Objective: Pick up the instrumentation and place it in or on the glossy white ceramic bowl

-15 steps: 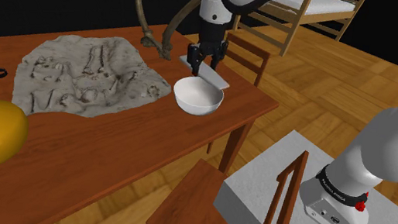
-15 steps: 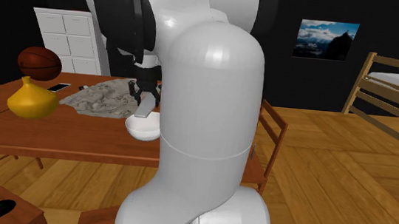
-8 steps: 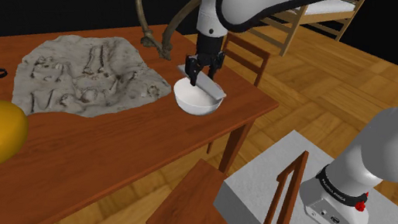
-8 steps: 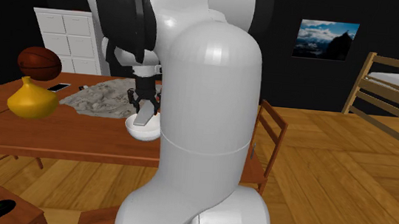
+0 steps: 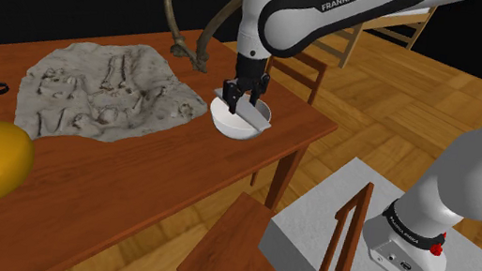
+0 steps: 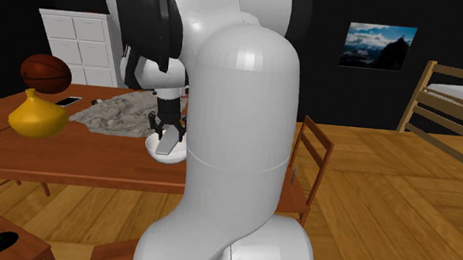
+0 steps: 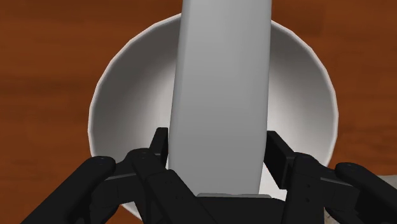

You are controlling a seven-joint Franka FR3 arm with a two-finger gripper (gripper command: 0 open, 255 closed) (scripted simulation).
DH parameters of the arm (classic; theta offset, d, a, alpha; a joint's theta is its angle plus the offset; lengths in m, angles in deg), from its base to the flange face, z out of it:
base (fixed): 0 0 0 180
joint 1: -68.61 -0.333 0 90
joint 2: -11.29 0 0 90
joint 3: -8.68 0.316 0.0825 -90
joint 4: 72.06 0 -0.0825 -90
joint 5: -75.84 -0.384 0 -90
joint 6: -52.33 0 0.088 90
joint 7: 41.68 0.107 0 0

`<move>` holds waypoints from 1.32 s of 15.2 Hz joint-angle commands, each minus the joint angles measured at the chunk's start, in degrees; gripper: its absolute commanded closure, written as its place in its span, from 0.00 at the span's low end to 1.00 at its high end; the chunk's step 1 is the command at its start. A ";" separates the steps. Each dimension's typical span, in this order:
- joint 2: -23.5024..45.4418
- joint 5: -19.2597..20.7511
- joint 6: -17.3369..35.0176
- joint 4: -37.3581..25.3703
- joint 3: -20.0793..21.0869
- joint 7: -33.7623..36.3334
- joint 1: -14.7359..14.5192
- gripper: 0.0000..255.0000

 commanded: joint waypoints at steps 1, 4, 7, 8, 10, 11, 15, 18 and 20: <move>0.07 0.03 0.20 0.09 0.02 0.04 -0.01 1.00; 0.07 0.03 0.20 0.09 0.01 0.04 -0.02 1.00; 0.07 0.03 0.20 0.09 0.01 0.05 -0.02 0.00; 0.07 0.03 0.20 0.09 0.01 0.05 -0.02 0.00; 0.07 0.03 0.20 0.09 0.01 0.05 -0.02 0.00; 0.07 0.03 0.20 0.09 0.01 0.05 -0.02 0.00; -2.82 -0.87 -6.94 -4.27 -0.16 -0.63 0.10 0.00; -2.82 -0.87 -6.94 -4.27 -0.17 -0.63 0.10 0.00; -2.82 -0.87 -6.94 -4.27 -0.17 -0.63 0.10 0.00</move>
